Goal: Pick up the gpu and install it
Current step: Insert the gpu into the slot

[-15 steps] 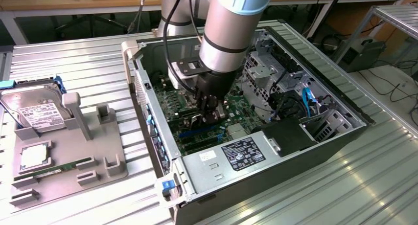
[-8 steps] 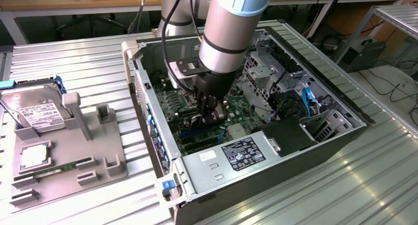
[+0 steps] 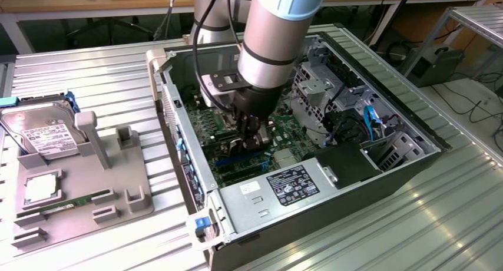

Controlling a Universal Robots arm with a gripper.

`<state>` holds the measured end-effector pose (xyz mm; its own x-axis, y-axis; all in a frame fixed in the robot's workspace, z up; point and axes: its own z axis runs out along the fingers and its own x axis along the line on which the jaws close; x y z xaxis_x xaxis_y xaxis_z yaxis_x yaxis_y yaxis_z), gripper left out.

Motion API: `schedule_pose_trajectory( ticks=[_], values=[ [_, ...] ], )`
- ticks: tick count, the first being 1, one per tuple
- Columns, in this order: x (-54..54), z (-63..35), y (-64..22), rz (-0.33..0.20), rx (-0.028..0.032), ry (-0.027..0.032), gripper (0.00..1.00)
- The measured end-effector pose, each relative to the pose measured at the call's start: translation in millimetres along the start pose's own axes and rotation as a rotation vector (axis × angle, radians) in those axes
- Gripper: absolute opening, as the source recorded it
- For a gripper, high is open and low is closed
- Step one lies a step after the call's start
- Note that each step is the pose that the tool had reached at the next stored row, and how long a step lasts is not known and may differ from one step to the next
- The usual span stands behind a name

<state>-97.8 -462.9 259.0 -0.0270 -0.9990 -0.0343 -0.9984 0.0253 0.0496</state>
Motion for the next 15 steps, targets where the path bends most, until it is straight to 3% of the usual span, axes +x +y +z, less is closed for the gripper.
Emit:
schedule_pose_trajectory(
  ticks=[10,15],
  values=[
    [0.2,4.6,-0.6,0.000,-0.0102,-0.0003,0.26],
    [-0.2,4.8,-1.4,0.000,-0.0116,-0.0077,0.26]
  ],
)
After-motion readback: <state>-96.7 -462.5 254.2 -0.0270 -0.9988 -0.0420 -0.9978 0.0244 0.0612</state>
